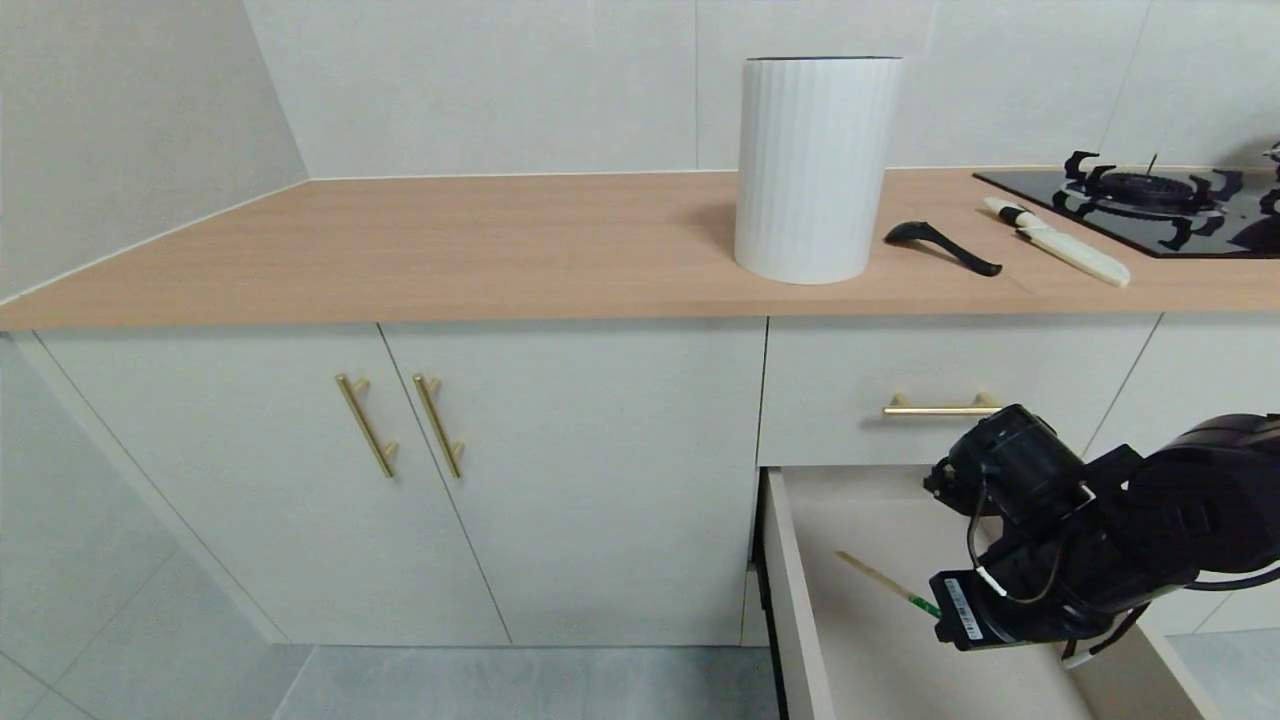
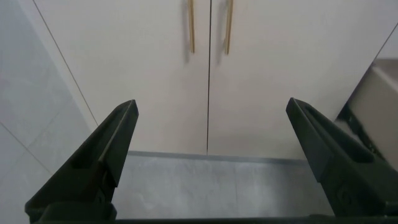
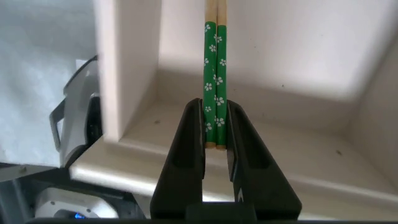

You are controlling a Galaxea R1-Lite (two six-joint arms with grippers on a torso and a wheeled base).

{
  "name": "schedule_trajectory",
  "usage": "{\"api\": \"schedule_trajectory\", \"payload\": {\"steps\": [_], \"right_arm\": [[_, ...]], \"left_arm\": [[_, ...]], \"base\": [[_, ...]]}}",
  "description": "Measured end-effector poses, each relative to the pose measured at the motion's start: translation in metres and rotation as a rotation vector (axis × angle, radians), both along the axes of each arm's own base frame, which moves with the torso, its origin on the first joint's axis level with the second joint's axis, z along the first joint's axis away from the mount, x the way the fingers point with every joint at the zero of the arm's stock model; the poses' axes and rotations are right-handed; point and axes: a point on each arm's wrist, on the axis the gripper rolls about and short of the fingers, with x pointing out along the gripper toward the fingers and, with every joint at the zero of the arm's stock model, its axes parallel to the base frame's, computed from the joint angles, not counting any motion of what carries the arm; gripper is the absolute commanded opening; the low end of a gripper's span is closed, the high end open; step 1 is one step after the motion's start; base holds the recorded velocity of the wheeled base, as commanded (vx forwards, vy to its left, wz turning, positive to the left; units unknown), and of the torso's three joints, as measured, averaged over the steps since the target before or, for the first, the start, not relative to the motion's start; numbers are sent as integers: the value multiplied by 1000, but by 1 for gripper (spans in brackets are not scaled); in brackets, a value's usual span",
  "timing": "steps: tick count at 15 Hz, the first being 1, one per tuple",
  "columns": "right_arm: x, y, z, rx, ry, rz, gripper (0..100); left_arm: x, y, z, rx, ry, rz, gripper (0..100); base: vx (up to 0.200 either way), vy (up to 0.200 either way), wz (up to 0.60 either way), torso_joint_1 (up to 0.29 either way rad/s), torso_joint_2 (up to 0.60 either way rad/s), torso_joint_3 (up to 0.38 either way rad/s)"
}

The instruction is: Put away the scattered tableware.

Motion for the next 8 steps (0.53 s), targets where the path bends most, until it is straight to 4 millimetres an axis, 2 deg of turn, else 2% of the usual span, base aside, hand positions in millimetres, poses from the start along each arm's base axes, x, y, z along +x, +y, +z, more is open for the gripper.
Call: {"api": "schedule_trajectory", "payload": {"steps": [3,8], "right_arm": [[1,0,-1,-2,0,-2,0],[5,2,0,12,-54,-13,0]], "left_arm": [[0,0,0,0,0,1,100],[0,0,0,0,1,0,100]], "base": [[0,0,0,-63,357,269],[0,0,0,-16,45,38]]}}
